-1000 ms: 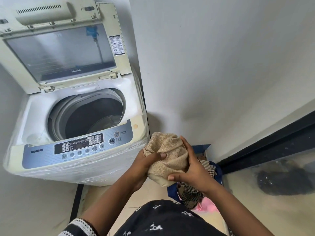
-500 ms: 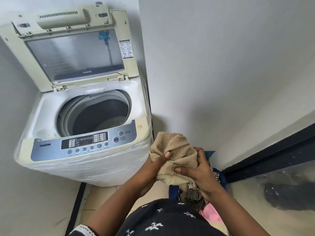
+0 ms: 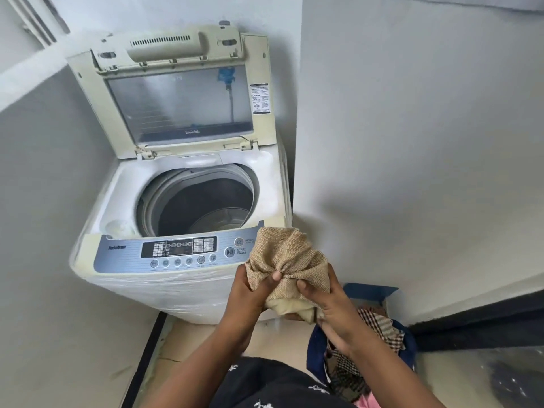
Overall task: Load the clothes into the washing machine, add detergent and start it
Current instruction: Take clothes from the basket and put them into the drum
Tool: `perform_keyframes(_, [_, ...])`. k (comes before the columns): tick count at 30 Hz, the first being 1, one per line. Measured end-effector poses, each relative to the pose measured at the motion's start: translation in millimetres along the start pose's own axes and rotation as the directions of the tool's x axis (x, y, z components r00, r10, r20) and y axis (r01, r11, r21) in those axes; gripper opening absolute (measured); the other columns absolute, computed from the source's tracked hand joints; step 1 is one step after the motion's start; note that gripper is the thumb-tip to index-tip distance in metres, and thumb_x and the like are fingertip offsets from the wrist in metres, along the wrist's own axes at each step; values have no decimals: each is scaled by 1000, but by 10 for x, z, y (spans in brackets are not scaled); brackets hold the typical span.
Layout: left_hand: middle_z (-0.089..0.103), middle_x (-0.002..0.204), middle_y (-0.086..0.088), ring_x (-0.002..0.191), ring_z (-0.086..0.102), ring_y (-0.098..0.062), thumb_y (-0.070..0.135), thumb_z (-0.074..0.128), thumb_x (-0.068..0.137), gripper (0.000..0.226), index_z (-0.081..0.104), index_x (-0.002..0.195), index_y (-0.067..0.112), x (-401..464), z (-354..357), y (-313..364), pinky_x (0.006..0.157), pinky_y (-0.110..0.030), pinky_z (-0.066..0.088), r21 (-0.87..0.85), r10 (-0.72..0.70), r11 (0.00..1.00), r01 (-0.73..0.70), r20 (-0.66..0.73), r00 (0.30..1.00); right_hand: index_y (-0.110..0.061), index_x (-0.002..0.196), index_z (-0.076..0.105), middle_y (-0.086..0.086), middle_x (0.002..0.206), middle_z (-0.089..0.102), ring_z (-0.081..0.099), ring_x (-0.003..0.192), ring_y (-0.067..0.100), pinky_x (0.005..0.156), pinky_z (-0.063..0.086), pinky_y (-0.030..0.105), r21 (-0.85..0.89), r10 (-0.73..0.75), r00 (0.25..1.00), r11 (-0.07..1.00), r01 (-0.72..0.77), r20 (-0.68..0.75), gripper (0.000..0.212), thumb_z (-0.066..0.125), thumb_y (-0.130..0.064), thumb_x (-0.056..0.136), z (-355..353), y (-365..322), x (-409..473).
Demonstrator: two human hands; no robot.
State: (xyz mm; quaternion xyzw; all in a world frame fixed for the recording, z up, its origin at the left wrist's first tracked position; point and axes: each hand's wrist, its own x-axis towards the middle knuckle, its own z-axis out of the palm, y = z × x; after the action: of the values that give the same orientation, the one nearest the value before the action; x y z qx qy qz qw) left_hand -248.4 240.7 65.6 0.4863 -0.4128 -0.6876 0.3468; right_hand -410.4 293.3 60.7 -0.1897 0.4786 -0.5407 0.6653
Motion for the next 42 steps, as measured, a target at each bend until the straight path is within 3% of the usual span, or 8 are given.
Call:
perform_keyframes(4, [68,123,-6,113,66,-27,24,64,90,42,54,131,22,162,-197,160,96,-52,52,-30,10,1000,-8,59,998,-25,124,57,3,119,71,70,107,21,84,58,41,-143,-99,989,986,82,-113,54,78,-16,76,237,2,298])
perform_keyframes(11, [70,118,-2,106,68,-20,24,63,92,38,53,128,23,671,-1038,572,81,-37,57,26,58,998,-58,-32,998,-43,126,52,-8,125,65,63,117,15,102,51,46,-352,-71,997,934,65,-5,53,75,-38,79,847,4,1064])
perform_keyframes(16, [65,107,-7,84,62,-16,25,66,92,31,52,119,21,1183,-1683,785,71,-34,54,29,40,999,-37,-114,993,-37,124,53,-4,120,68,65,113,16,102,50,45,-437,-80,996,895,84,29,46,67,-23,84,1367,-50,1771])
perform_keyframes(20, [67,119,-5,101,67,-23,22,66,92,39,48,126,19,1615,-2085,783,76,-35,56,-26,-28,999,25,-110,994,-34,128,44,1,125,61,63,110,16,91,55,36,-502,-65,998,862,65,18,50,66,-10,90,1622,-55,2274])
perform_keyframes(30, [64,123,-3,108,67,-26,30,66,92,41,44,126,22,2231,-2616,527,90,-56,54,-67,-243,970,235,-144,959,-32,122,52,4,119,65,70,100,27,82,59,55,-460,152,965,855,-237,-214,46,76,-18,84,1800,421,3076])
perform_keyframes(34, [61,121,-5,107,64,-25,34,62,92,45,39,129,22,2350,-2627,473,90,-51,55,25,-342,936,351,-180,922,-28,133,43,12,117,66,71,93,33,67,61,43,-432,298,904,803,-411,-306,49,68,-25,91,1802,464,3169])
perform_keyframes(37, [60,122,-4,107,63,-24,40,64,84,61,39,137,21,2365,-2593,471,93,-46,54,156,-361,905,395,-205,910,-22,135,39,14,108,65,65,86,34,78,58,49,-425,376,859,753,-502,-349,49,64,-21,93,1795,447,3196])
perform_keyframes(42, [58,126,-3,110,62,-24,40,68,83,53,51,129,21,2319,-2571,471,96,-46,53,181,-293,925,333,-215,932,-24,135,37,7,103,54,58,84,26,68,49,38,-435,324,865,763,-478,-384,52,66,-21,92,1815,423,3165])
